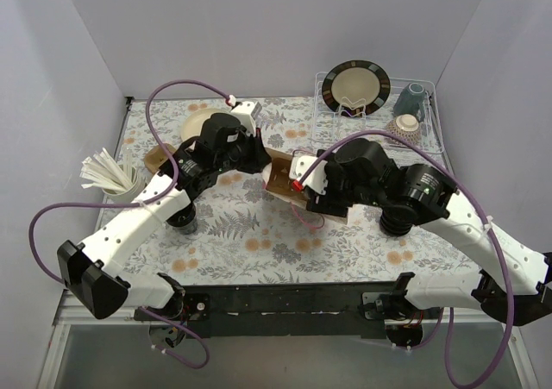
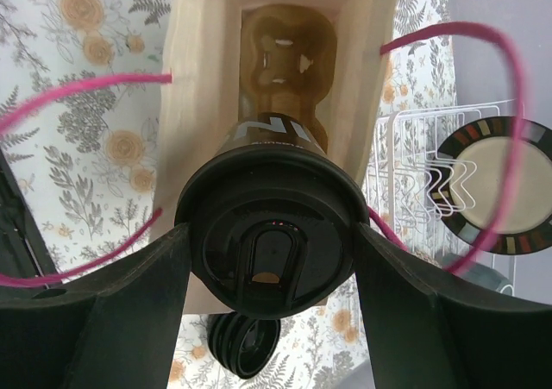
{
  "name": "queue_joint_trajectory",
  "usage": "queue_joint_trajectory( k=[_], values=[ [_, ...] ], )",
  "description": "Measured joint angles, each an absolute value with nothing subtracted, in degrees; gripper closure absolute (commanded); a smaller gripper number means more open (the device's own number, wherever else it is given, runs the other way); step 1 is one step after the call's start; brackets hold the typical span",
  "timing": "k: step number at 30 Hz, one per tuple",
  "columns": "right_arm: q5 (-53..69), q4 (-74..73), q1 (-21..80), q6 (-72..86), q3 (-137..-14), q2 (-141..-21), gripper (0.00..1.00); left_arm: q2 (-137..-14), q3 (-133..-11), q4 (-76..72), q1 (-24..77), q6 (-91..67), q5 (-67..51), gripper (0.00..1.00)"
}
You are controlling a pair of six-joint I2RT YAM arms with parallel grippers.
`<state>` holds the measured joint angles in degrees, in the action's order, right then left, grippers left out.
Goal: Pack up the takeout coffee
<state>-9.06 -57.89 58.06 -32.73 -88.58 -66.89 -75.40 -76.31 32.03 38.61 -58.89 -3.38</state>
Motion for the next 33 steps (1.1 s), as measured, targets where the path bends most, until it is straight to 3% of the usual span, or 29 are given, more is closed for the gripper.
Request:
queue_joint_trajectory(
  k=[12,33],
  values=[
    [-16.4,-48.3,59.7,-38.4,-75.9,-65.5,0.58,-65.7,-64.6,29.9,39.1,-59.9,-4.3,1.0],
    [-13.4,-46.6,59.8,-42.8,-79.7,-72.6,0.59,-61.6,-62.2,27.7,39.1,-57.2,-6.5,1.0]
  ],
)
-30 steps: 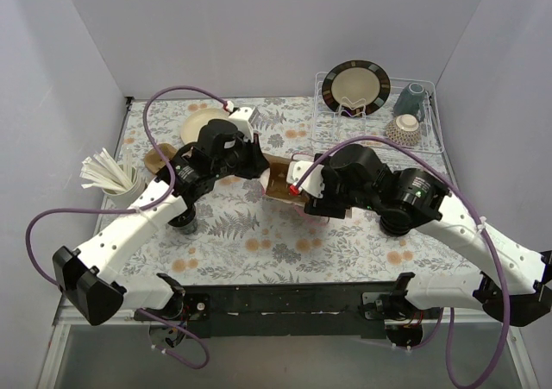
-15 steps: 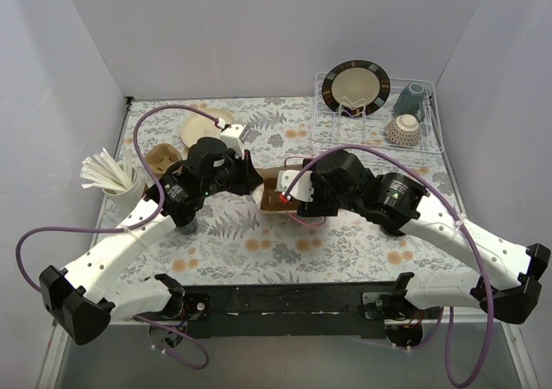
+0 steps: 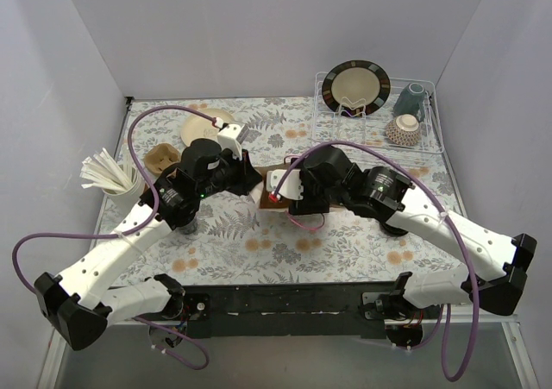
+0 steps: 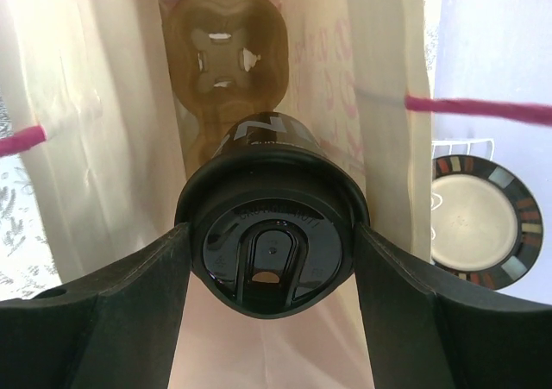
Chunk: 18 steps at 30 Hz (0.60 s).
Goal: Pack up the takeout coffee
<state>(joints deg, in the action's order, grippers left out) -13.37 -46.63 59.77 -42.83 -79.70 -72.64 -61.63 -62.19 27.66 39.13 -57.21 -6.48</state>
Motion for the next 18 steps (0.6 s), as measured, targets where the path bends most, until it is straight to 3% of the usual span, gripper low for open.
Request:
queue_joint_trajectory(
  k=[18],
  values=[
    [-13.3,-37.1,59.8,-49.0,-66.6,-71.2,0.62,-59.9,-60.5,25.0,39.1,-52.9,-5.6,1.0]
  ],
)
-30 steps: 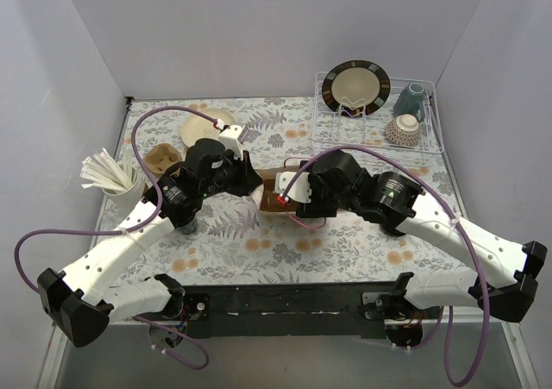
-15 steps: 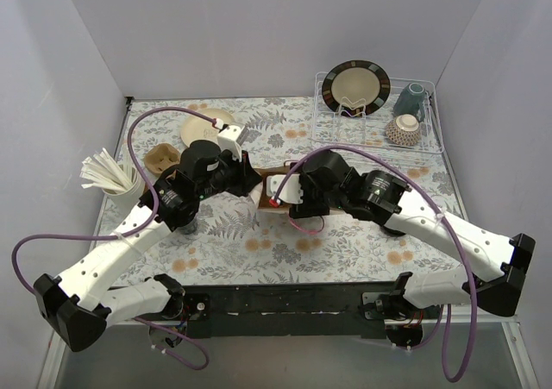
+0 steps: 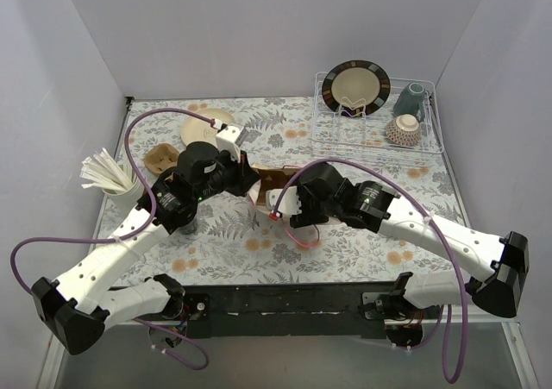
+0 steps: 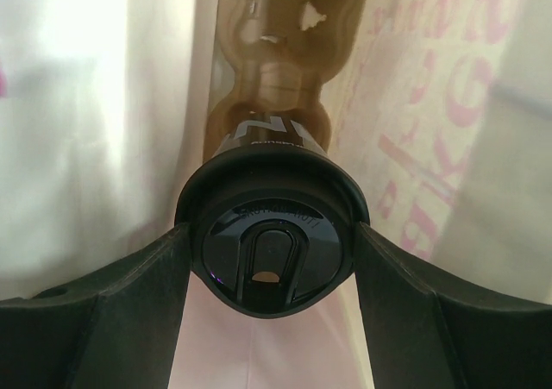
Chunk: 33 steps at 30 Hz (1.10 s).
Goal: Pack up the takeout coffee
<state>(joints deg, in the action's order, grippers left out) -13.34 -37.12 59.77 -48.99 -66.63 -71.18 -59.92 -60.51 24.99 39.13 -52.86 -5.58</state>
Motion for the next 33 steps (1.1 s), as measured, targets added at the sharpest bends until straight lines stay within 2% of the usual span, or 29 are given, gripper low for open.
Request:
queue_joint_trajectory(
  k=[5,14,33],
  values=[
    [-13.6,-33.7,59.8,-50.0,-62.4,-71.2,0.62,-58.0,-58.2,24.9,39.1,-52.9,-6.1,1.0],
    [-15.3,-28.5,59.6,-52.3,-62.1,-73.1,0.62,-57.7,-57.5,25.2,39.1,-52.9,-7.6,1.0],
    [-14.9,-28.6,56.6,-54.5,-61.9,-74.2,0.64,-56.9,-57.1,25.3,39.1,-51.2,-8.6,1.0]
  ],
)
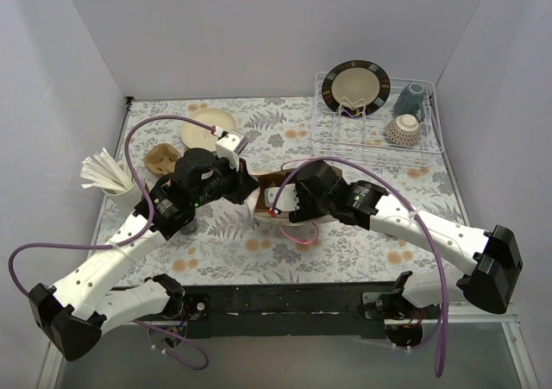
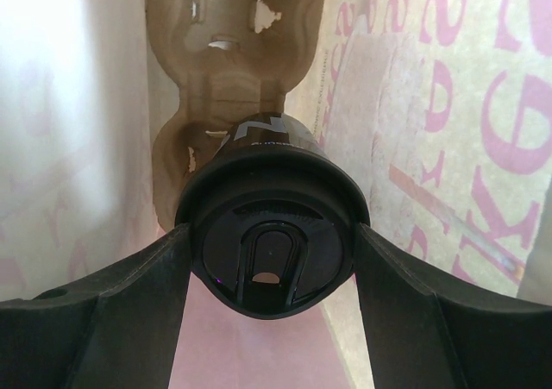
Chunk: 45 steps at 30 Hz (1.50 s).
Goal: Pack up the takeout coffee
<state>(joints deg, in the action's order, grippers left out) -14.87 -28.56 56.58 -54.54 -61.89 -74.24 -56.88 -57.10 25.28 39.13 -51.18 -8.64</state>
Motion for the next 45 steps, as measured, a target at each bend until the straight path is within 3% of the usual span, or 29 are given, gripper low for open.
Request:
queue_joint_trajectory(
  k=[22,45],
  values=[
    [-13.3,-29.9,59.4,-53.9,-65.4,-78.3,0.66,-60.2,-60.0,26.5,39.2,-45.3,-3.4,1.0],
    [-22.1,-26.9,57.6,-53.9,-63.7,-79.2,0.67,-64.0,-61.7,26.5,39.2,-43.5,1.5,1.0]
  ],
)
